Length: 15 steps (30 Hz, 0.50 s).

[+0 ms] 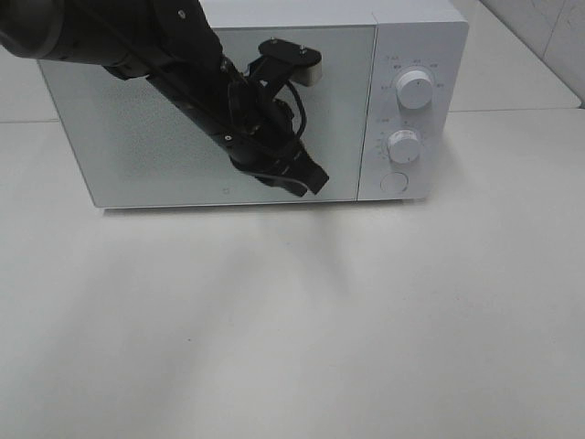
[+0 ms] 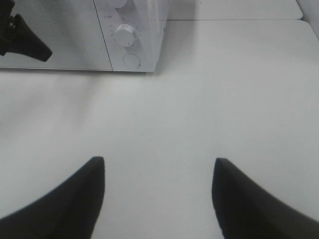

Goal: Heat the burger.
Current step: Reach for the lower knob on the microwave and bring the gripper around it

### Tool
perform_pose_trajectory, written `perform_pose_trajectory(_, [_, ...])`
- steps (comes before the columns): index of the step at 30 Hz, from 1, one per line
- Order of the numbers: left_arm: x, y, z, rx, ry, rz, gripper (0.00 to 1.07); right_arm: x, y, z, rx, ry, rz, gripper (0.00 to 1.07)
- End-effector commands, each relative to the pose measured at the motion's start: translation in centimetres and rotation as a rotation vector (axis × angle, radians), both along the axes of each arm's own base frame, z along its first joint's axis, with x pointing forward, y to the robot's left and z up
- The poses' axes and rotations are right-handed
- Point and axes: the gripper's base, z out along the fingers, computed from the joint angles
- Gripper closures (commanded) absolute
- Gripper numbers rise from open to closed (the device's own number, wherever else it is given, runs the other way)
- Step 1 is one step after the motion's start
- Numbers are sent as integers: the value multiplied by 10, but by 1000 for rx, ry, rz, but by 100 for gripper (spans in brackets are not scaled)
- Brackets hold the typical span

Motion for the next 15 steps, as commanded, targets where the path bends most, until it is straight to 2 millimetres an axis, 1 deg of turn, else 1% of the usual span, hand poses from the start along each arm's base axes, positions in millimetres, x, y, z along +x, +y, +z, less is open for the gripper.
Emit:
perform_pose_trajectory(1, [-12,11,-2,121,173,54,106,-3,0,0,-3,-36,1,48])
perform_pose_trajectory(4, [-15,14,0,151,206,70,106,-3,0,0,-3,-36,1,48])
perform_pose_trajectory(6, [-24,27,13,244,271,147,106,-3,0,0,-3,-36,1,48])
perform_pose_trajectory(7, [-24,27,13,244,271,147,106,-3,0,0,-3,-36,1,48])
perform_pose_trajectory(8, [-26,31,18,269,277,164,106,-3,0,0,-3,-36,1,48])
perform_pose_trajectory(9, [-30,38,28,315,277,184,106,-3,0,0,-3,-36,1,48])
perform_pose_trajectory(10, [-30,38,28,315,277,184,106,-3,0,0,-3,-36,1,48])
perform_pose_trajectory(11, [-33,45,37,353,270,211,106,-3,0,0,-3,-36,1,48])
perform_pose_trajectory(12, [-33,45,37,353,270,211,106,-3,0,0,-3,-36,1,48])
perform_pose_trajectory(13, [-35,48,42,369,273,231,106,-3,0,0,-3,-36,1,48])
perform_pose_trajectory(14, [-38,55,51,395,283,269,106,-3,0,0,-3,-36,1,48])
perform_pose_trajectory(15, [-38,55,51,395,283,269,106,-3,0,0,-3,-36,1,48])
